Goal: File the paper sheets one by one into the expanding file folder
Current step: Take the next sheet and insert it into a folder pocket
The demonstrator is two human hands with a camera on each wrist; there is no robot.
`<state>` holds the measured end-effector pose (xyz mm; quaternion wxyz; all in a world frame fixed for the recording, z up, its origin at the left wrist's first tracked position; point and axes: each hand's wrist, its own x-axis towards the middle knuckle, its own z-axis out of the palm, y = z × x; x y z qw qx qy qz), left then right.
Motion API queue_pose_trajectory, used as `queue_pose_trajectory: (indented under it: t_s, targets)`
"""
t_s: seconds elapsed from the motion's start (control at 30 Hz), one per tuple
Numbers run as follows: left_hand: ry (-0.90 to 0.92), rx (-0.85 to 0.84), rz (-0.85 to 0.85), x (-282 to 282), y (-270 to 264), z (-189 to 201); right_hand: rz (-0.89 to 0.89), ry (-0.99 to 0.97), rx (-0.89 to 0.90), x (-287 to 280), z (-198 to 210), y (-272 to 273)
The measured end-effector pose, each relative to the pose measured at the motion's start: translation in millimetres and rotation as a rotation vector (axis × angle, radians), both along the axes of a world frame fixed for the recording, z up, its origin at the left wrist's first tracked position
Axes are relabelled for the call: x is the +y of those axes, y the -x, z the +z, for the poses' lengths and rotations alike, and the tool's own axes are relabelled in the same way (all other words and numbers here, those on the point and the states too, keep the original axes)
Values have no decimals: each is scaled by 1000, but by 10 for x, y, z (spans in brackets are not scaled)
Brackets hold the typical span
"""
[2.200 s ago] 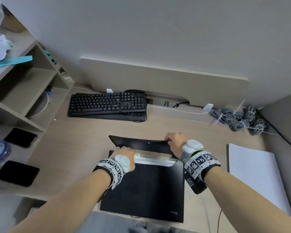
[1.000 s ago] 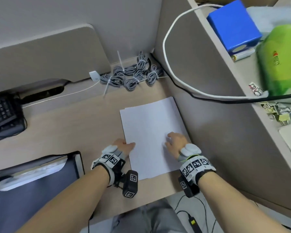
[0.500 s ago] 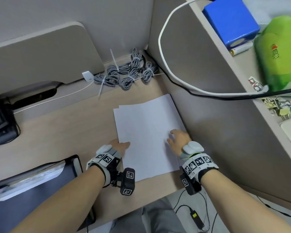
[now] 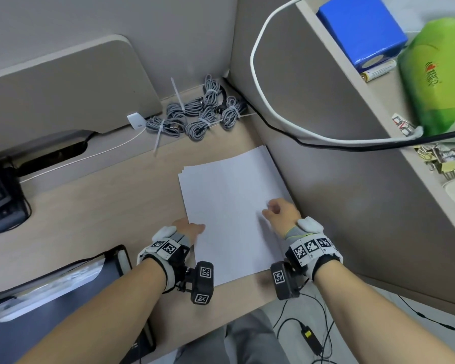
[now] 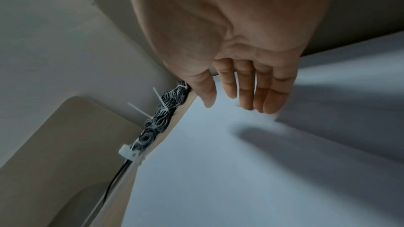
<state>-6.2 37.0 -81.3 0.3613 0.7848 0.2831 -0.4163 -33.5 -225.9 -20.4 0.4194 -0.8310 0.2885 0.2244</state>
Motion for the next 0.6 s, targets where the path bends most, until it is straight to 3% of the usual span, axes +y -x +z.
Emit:
queue_pose_trajectory:
  t_s: [0.1, 0.17, 0.27, 0.43, 0.6]
  targets:
    - [-9, -52, 127, 69, 12, -215, -52, -67, 14, 25, -22, -20]
    - [-5, -45, 145, -26, 15, 137, -88, -81, 7, -5, -13, -7]
    - [-26, -82, 153, -59, 1, 342, -76, 7, -7, -65, 45, 11]
    - [-6, -99, 180, -37, -4, 374, -35, 11, 8, -36, 36, 17]
    - [83, -92, 235, -32, 8, 374, -138, -82, 10, 43, -66, -21]
